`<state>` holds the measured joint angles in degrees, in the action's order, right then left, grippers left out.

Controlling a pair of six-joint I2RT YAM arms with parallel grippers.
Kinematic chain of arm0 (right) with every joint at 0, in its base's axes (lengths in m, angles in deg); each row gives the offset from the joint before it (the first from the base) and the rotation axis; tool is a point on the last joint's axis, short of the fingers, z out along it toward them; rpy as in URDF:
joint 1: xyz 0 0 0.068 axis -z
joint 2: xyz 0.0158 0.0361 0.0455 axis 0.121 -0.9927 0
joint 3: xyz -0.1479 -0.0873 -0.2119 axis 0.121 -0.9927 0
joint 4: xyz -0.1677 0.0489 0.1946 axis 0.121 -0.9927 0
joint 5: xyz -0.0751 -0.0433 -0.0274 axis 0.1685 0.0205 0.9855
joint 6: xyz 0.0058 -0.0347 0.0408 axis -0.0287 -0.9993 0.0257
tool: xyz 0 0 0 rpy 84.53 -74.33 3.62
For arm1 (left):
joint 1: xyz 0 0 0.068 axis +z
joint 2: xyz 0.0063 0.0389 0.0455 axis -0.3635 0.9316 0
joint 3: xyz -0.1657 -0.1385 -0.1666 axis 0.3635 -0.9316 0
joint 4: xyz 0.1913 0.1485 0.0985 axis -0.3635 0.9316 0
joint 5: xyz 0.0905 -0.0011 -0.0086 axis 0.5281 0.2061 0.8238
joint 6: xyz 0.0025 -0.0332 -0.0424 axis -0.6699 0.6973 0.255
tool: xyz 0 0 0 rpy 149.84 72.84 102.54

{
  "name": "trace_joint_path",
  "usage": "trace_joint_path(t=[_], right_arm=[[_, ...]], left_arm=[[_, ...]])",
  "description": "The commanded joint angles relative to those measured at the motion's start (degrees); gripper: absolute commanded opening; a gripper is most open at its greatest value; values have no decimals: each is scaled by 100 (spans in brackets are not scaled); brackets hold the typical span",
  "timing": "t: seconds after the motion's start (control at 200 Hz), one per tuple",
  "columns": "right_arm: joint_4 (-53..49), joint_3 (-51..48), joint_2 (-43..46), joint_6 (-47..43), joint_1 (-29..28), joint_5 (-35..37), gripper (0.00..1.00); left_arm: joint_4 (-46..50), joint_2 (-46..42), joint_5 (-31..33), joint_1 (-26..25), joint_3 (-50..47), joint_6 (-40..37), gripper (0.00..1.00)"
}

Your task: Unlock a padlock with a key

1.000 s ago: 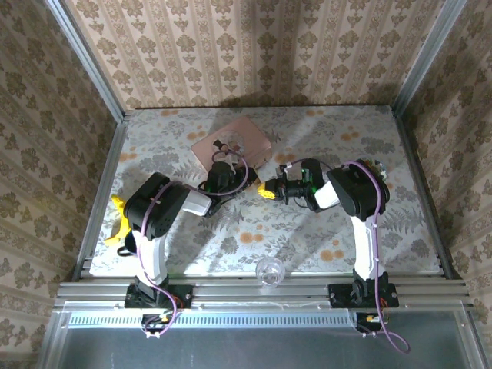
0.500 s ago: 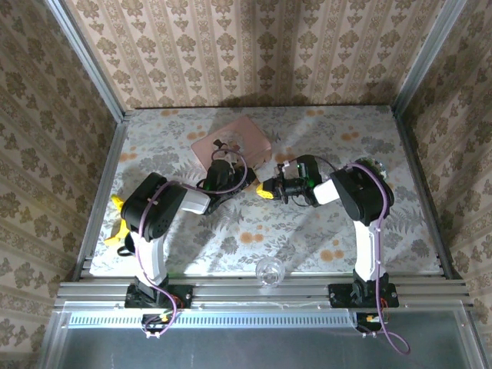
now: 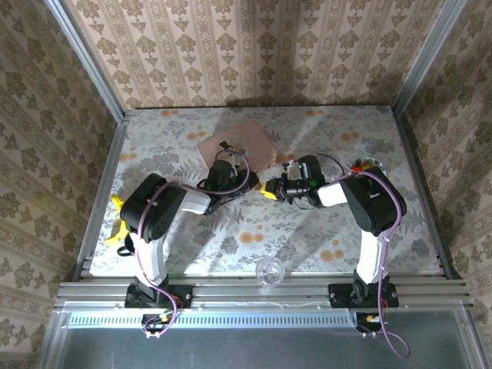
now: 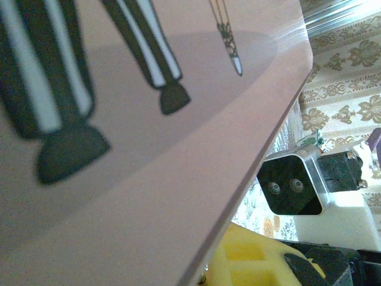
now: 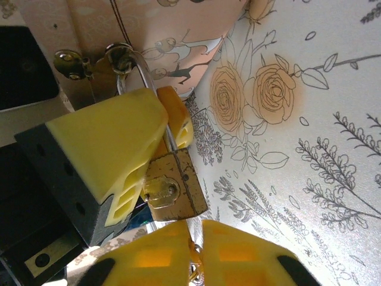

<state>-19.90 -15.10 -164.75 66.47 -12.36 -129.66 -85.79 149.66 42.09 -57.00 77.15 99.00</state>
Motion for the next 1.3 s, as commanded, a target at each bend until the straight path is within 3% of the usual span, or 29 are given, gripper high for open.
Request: trace_joint_path(t=[0.0, 0.165, 0.215, 0.315, 0.435, 0.615, 0.805, 0.94, 1.15, 1.295], right_arm=[[1091, 99, 267, 92, 173, 606, 3], [1370, 90, 174, 288, 180, 645, 0], [1408, 81, 156, 314, 180, 660, 0], [1486, 57, 131, 346, 182, 703, 0], [1611, 46, 85, 436, 195, 725, 0], [1658, 54, 44, 474, 207, 726, 0], [1650, 46, 10, 477, 205, 725, 0], [1674, 46, -14, 496, 201, 724, 0], [1711, 72, -27, 556, 191, 690, 0], [1663, 81, -24, 531, 193, 694, 0]], left_arm=[[937, 318, -1390, -264, -379, 619, 0], [914, 317, -1431, -280, -425, 669, 0], [909, 326, -1464, -281, -443, 669, 8], [812, 368, -1531, -281, -469, 692, 14], [614, 353, -1724, -273, -570, 769, 32], [607, 253, -1720, -246, -673, 792, 39], [203, 241, -1604, -229, -755, 1076, 37], [-324, 375, -1194, -229, -817, 1378, 37], [-1250, 765, -1158, -250, -793, 1879, 7], [-1206, 761, -1195, -246, -872, 1882, 0]])
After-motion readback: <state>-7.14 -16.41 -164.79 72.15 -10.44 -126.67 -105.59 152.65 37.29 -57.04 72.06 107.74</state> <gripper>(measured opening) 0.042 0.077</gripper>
